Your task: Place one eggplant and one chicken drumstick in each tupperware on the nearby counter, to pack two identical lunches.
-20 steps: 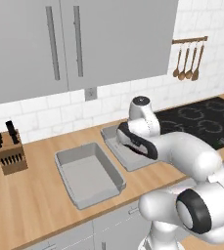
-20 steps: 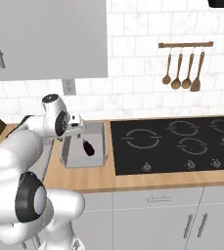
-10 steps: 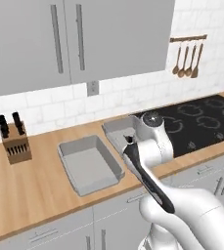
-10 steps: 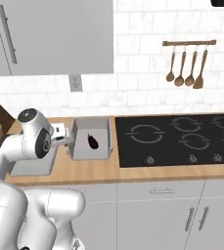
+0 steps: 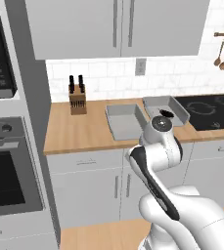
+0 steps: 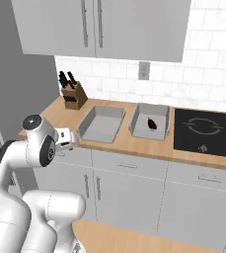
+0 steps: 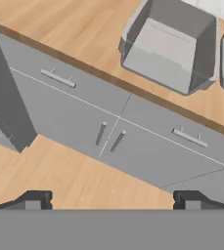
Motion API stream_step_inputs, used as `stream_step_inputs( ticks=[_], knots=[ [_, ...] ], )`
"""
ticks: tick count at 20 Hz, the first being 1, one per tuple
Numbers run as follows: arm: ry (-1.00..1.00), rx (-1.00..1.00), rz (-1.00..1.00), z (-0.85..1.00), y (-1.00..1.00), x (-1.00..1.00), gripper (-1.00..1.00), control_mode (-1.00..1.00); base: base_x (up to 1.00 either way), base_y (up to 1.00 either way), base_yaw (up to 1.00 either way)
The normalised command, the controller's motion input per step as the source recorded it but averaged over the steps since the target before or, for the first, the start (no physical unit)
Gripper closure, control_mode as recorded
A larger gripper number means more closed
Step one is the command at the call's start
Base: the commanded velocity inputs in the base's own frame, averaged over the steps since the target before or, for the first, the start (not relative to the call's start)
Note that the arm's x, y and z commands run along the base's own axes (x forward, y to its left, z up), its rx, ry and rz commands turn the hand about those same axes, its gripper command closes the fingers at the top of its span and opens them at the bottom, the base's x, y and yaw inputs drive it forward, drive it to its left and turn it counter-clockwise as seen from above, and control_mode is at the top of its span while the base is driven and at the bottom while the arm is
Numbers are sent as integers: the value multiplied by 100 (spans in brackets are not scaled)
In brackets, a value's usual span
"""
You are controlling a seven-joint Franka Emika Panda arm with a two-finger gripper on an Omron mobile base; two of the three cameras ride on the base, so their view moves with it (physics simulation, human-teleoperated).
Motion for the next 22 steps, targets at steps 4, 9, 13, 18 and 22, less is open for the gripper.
stream_step_inputs(
  ticks=[4,9,13,18,22],
  knots=[
    [0,0,0,0,0,0,-100,100,-32,100,70],
    [0,0,0,0,0,0,-100,100,-10,100,60],
    [0,0,0,0,0,0,-100,100,-5,100,54],
    [0,0,0,0,0,0,-100,100,-12,100,55],
    [0,0,0,0,0,0,-100,100,-19,100,55]
  ],
)
